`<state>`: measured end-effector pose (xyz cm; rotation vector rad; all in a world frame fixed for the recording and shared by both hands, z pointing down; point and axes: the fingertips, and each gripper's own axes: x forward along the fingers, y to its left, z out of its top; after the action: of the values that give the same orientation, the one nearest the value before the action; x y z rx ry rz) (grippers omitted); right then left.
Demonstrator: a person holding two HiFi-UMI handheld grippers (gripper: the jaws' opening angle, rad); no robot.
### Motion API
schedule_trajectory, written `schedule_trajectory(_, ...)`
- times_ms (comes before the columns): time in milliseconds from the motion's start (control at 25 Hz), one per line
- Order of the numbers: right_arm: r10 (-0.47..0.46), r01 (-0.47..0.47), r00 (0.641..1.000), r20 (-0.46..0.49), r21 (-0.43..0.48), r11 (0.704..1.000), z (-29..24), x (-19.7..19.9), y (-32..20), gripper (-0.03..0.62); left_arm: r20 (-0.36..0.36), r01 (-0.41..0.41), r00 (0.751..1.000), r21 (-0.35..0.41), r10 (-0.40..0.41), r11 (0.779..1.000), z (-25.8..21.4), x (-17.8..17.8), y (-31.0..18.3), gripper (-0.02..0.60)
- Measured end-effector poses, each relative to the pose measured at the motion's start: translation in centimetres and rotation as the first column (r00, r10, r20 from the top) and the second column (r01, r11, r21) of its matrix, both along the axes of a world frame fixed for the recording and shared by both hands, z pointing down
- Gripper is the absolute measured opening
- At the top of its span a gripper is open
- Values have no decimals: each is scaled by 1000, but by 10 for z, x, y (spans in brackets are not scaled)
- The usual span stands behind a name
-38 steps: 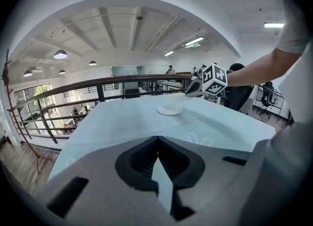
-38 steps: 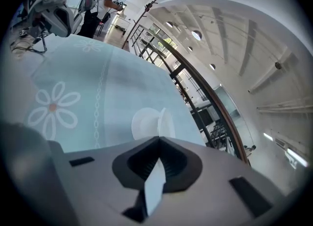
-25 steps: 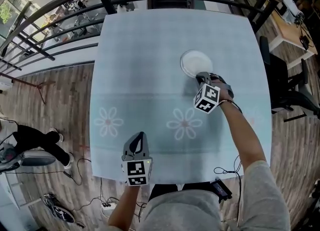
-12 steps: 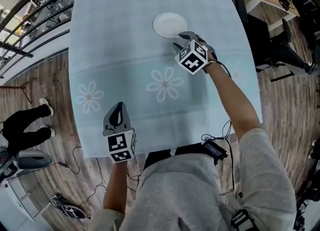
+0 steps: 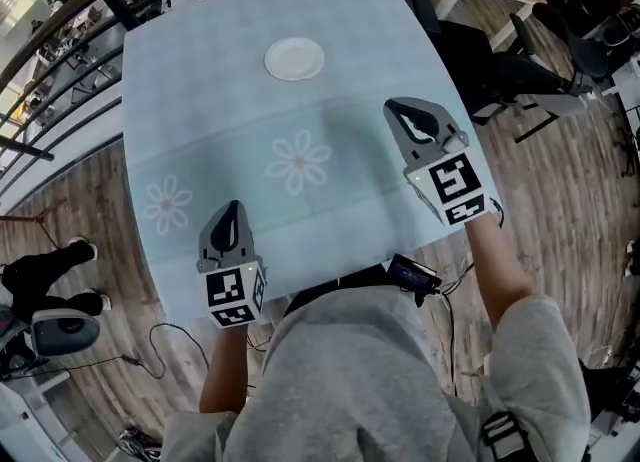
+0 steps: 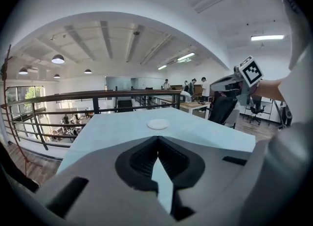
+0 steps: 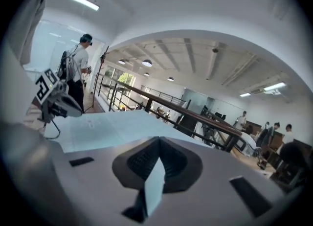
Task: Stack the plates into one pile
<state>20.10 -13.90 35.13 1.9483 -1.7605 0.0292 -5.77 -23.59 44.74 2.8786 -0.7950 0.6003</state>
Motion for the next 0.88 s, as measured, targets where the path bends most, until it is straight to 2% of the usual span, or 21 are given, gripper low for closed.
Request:
schedule_trajectory(120, 92, -96, 994, 66, 64, 993, -19, -11, 56, 28, -47, -22, 999, 11, 23, 1000, -21, 0, 18, 18)
schedule_trajectory(280, 156, -168, 979, 134, 90, 982, -16, -31, 102, 28, -101, -36, 994, 6, 37, 999, -42, 0, 45, 18)
schedule_trajectory(440, 205, -246, 942, 267, 127, 961, -5, -45, 133, 29, -131, -22, 991, 39, 27, 999, -63, -4, 67, 18)
schedule_trajectory(520, 196, -258, 921, 338, 148, 955, -3, -54, 144, 29, -138, -2, 990, 52, 10, 999, -70, -10, 81, 20)
schedule_trajectory(680, 169, -253, 903, 396, 172, 952, -10, -69, 170, 28, -144, 34, 989, 55, -26, 998, -79, -19, 114, 18)
schedule_trajectory(880, 133, -215, 910, 392, 173, 961, -4, -94, 225, 29, -141, 59, 989, 55, -51, 997, -77, -39, 175, 20)
